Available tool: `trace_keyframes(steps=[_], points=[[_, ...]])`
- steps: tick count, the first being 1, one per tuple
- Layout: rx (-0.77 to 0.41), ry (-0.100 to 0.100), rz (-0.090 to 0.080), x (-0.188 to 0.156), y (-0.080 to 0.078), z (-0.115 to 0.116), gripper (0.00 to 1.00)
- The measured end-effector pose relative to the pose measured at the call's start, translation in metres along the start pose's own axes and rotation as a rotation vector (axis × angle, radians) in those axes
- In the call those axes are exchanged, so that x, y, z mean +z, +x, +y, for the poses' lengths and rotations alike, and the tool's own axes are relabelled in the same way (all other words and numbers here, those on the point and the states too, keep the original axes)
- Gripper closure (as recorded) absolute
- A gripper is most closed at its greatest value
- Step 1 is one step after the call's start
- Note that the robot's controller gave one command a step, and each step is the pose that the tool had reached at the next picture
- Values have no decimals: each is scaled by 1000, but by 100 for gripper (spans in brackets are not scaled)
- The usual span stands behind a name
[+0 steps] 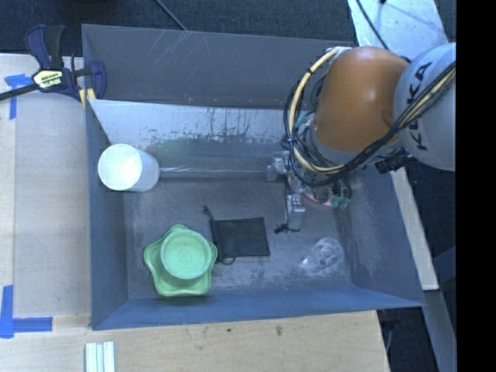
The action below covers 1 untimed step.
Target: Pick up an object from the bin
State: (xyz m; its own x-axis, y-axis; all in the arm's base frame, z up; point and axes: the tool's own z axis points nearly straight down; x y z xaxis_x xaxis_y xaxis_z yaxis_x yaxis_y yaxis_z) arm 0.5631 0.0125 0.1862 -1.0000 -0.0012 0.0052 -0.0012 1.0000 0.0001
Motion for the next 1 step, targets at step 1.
trace_keyframes(steps=[1], points=[[0, 0, -8, -5, -1, 0, 0]])
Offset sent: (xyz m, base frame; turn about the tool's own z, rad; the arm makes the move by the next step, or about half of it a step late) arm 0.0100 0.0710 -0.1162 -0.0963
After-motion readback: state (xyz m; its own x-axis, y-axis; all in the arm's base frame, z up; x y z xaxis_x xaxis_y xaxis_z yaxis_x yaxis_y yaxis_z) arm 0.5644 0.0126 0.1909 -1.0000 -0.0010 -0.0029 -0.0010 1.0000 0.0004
